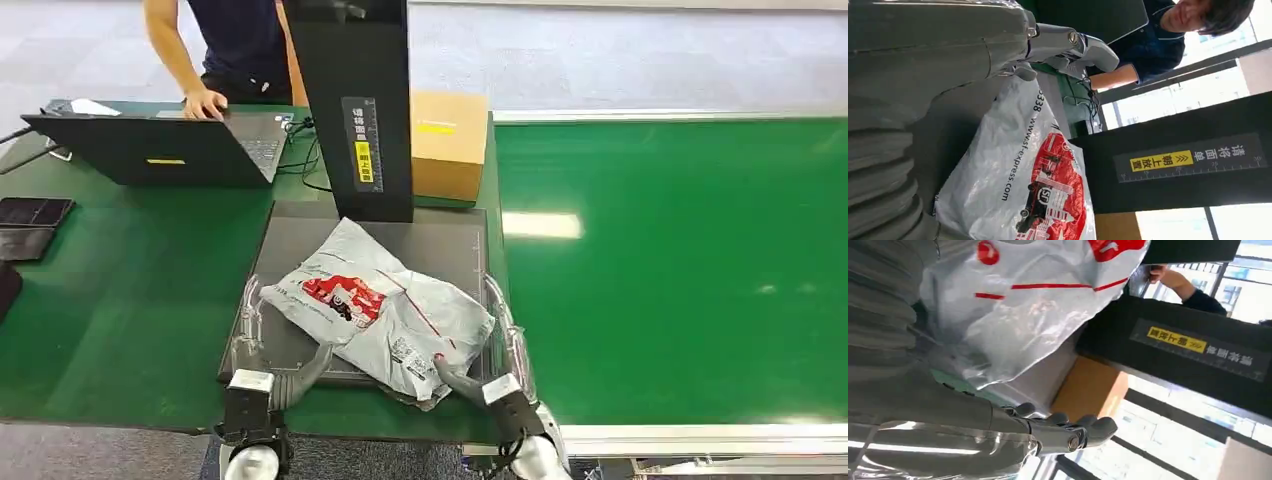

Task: Moved the parcel from conveyor to table for the left to box.

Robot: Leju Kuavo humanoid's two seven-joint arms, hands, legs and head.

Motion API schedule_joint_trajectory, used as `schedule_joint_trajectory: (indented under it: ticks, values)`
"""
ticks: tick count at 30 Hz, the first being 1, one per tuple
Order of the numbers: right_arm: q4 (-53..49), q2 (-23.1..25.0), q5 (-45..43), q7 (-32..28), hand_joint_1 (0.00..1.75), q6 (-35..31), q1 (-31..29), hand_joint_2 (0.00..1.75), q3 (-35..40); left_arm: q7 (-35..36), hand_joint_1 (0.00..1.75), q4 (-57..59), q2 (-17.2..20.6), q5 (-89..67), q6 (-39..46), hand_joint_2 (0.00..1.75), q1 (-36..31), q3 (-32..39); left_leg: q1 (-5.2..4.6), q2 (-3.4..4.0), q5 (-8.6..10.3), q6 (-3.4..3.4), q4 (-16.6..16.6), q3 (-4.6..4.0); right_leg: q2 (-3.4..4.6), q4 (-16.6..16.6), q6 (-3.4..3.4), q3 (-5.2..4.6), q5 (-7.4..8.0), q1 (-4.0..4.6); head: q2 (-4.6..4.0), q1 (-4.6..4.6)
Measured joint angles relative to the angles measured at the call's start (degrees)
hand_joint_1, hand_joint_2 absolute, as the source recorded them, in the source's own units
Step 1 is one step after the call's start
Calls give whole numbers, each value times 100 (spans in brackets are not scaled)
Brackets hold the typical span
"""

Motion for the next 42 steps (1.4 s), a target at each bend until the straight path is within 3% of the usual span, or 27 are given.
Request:
schedule_joint_trajectory:
  ticks: [7, 14, 23, 34, 42]
  values:
    - [-376, -90, -70, 0, 0, 35, 321, 175, -214, 0, 0, -74, 39, 11, 101, 175, 75, 0, 0, 0, 0, 0, 0, 1, 0, 0, 0, 0, 0, 0, 0, 0]
    - [-697, -98, -588, -11, 0, 796, 487, 175, -422, 0, 0, -144, 50, -63, 57, 175, 201, 33, 0, 0, 0, 0, 0, 1, 0, 0, 0, 1, 0, 0, 0, -2]
    - [-929, -85, -651, -24, 0, 997, 565, 175, -542, 0, 0, -310, 52, -337, 120, 175, 227, 70, 0, 0, 0, 0, 0, 2, 0, 0, 0, 1, 0, 0, 0, -2]
    - [-1031, 11, -677, -11, 0, 1136, 560, 175, -586, 22, 0, -549, 57, -1845, 66, 175, 133, 234, 0, 1, 1, 0, 0, 2, 0, 0, 0, 1, 1, 0, 0, -2]
    - [-968, 74, -680, -4, 0, 1274, 406, 175, -607, 1065, 0, -411, 79, -3397, -440, 175, -352, 232, 0, 1, 4, 2, 0, 5, 0, 0, -2, 4, 5, 0, 0, -2]
